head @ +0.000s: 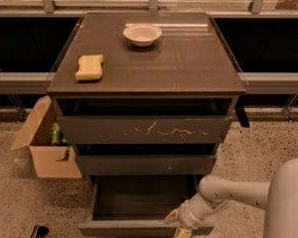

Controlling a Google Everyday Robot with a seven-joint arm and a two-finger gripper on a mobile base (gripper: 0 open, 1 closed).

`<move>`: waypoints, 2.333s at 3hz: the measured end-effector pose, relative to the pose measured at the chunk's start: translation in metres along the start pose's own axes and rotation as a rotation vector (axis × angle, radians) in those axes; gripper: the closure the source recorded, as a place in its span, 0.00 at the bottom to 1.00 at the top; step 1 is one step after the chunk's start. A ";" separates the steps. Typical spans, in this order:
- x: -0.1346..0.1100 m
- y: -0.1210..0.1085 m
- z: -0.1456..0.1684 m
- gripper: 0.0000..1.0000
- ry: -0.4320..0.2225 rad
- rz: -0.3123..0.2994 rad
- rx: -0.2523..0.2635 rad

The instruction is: Close bottom drawer

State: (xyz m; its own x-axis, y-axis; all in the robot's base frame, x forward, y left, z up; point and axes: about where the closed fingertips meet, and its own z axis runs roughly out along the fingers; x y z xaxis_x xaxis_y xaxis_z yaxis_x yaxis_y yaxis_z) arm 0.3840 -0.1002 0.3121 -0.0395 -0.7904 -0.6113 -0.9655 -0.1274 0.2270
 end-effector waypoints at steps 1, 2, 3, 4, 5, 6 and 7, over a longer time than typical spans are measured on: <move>0.006 0.000 0.010 0.66 -0.010 0.012 -0.008; 0.006 0.000 0.010 0.88 -0.010 0.012 -0.008; 0.023 -0.005 0.031 1.00 0.020 0.000 -0.023; 0.052 -0.014 0.061 1.00 0.057 -0.018 -0.036; 0.077 -0.021 0.086 0.82 0.095 -0.015 -0.031; 0.095 -0.032 0.101 0.59 0.133 -0.009 -0.004; 0.098 -0.033 0.102 0.36 0.139 -0.008 0.002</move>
Offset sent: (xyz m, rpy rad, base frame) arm -0.0027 0.0015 -0.0122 0.0071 0.0153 -0.0074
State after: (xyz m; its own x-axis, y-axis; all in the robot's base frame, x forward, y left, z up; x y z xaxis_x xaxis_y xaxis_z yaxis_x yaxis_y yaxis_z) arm 0.3855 -0.1120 0.1678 0.0038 -0.8647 -0.5023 -0.9662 -0.1326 0.2211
